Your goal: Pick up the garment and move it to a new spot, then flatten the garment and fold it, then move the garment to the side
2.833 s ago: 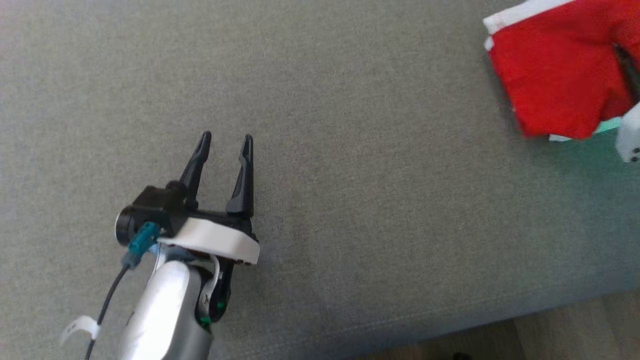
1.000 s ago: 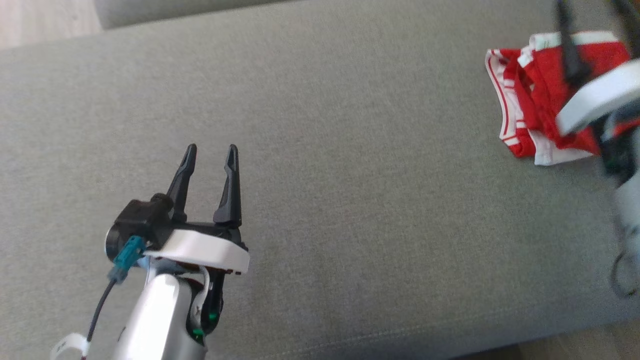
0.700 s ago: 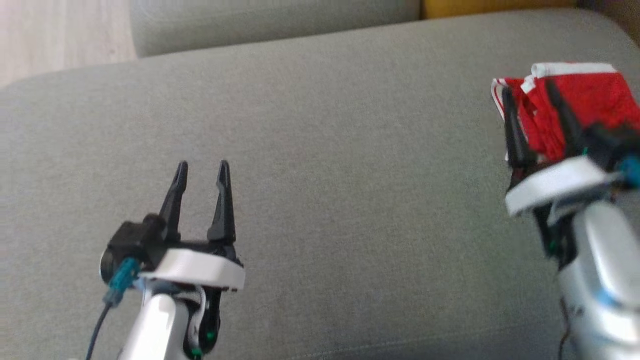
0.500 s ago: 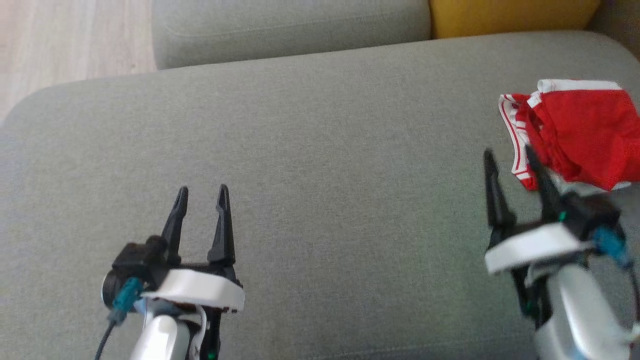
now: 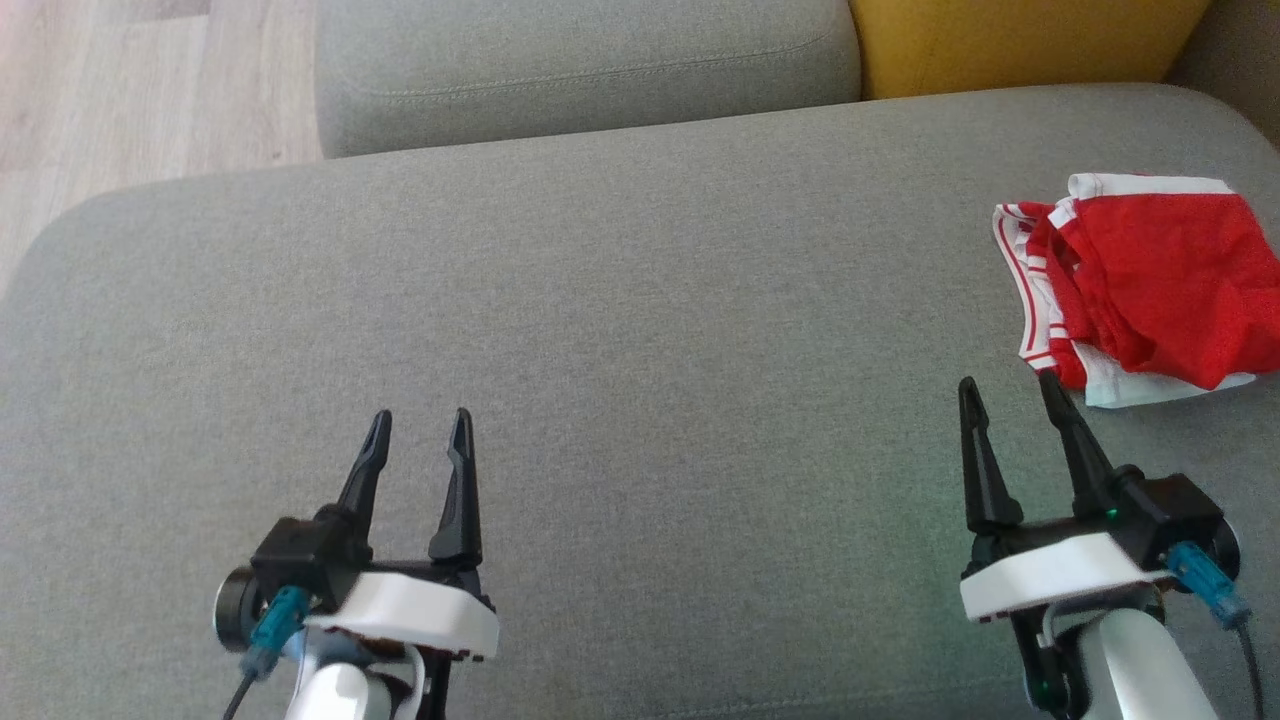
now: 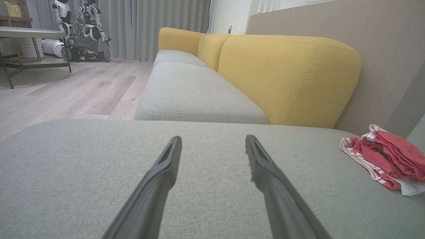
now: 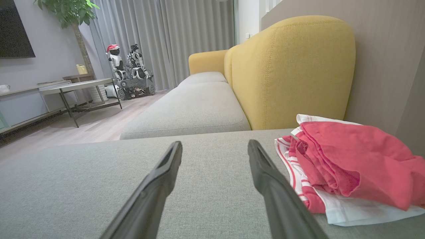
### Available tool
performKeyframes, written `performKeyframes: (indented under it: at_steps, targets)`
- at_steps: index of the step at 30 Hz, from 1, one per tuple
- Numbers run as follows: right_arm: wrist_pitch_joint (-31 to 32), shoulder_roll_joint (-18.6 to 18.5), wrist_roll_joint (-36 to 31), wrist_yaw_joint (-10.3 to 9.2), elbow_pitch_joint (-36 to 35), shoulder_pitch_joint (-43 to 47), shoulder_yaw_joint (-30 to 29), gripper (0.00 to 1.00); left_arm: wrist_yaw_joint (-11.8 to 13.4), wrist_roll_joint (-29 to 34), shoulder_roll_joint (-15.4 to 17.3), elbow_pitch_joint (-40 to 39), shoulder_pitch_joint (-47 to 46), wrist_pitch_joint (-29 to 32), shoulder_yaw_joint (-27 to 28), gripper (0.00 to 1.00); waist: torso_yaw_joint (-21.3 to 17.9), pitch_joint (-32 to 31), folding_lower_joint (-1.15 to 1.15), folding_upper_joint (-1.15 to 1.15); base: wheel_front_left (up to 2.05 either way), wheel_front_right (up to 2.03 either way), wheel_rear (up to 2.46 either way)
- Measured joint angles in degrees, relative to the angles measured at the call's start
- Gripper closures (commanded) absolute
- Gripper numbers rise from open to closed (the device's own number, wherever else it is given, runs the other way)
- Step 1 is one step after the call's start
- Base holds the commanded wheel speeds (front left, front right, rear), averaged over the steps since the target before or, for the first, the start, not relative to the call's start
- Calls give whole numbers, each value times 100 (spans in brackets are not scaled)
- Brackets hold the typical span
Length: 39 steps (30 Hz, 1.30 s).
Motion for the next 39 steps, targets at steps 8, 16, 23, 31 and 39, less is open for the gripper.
performKeyframes:
  at_steps: [8, 16, 23, 31, 39]
  targets:
    - [-43, 2, 51, 0, -8, 57, 60, 0, -8, -14, 1, -9, 1, 0, 55, 0, -5, -37, 0, 0, 0, 0, 0]
    - [-44, 7, 100, 0, -13, 112, 65, 0, -25, -77, 0, -209, 4, 0, 188, 0, 12, -30, 0, 0, 0, 0, 0]
    - [-53, 7, 151, 0, -8, 111, 83, 0, -112, -224, 3, -382, 102, 0, 309, 0, 25, -19, 0, 0, 0, 0, 0]
    - [-54, 8, 151, 0, 1, 103, 98, 0, -181, -324, 4, -465, 126, 0, 343, 0, 48, -16, 0, 0, 0, 0, 0]
    - [-55, 8, 190, -1, 1, 101, 119, 0, -301, -490, 4, -651, 151, 0, 428, 0, 64, -22, 0, 0, 0, 0, 0]
